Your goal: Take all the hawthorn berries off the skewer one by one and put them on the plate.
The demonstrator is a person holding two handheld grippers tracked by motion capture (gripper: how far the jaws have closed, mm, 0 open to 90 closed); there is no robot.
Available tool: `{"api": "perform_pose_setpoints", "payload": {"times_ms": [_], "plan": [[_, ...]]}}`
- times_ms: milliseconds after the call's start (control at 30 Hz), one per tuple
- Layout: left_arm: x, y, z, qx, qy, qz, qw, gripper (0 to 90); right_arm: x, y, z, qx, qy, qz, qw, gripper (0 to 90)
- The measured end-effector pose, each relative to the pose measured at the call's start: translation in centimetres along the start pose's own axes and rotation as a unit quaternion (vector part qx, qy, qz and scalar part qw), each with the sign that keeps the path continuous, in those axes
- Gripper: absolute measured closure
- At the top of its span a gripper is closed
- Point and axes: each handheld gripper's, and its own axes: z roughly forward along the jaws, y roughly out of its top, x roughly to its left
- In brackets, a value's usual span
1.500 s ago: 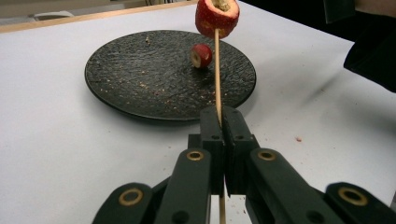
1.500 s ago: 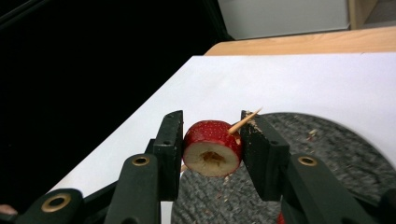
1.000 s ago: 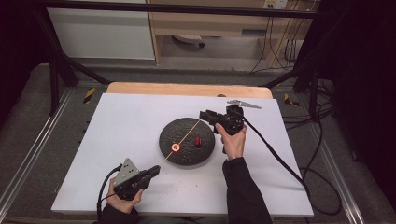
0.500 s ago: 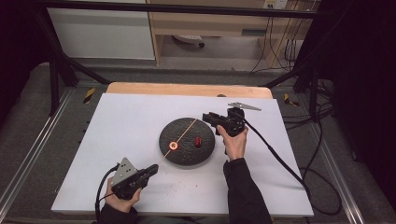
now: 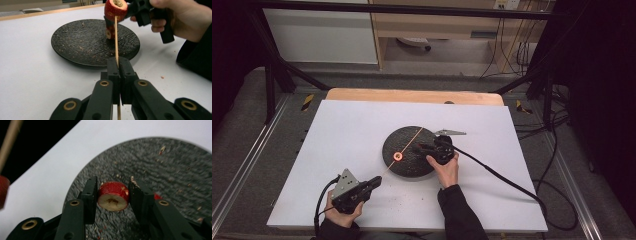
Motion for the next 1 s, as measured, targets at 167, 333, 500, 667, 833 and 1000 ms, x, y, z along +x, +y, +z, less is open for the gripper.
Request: {"api": "perform_pose_setpoints", "payload": {"times_ms": [167, 333, 500, 667, 833, 1000], "plan": [[0.0, 0.0, 0.1, 0.002, 0.000, 0.000, 1.0000, 88.1, 0.2, -1.1, 0.6, 0.022, 0.002, -0.014, 0.9997, 61.0], [-0.1, -0.1, 0.2, 0.005, -0.002, 0.001, 1.0000, 88.2, 0.2, -1.4, 0.8, 0.033, 0.002, -0.024, 0.9992, 60.6], [-0.1, -0.1, 0.2, 0.005, -0.002, 0.002, 1.0000, 88.1, 0.4, -1.3, 0.5, 0.033, 0.006, -0.029, 0.9990, 55.9], [-0.1, -0.1, 0.2, 0.004, -0.001, 0.001, 1.0000, 88.1, 1.0, -0.6, -0.8, 0.017, 0.010, -0.041, 0.9990, 49.0], [-0.1, -0.1, 0.2, 0.005, -0.001, 0.001, 1.0000, 88.1, 1.7, 0.1, -2.4, 0.003, 0.018, -0.057, 0.9982, 34.5], [-0.1, -0.1, 0.2, 0.005, -0.001, 0.002, 1.0000, 88.2, 2.5, 0.2, -3.7, -0.004, 0.023, -0.074, 0.9970, 18.7]]}}
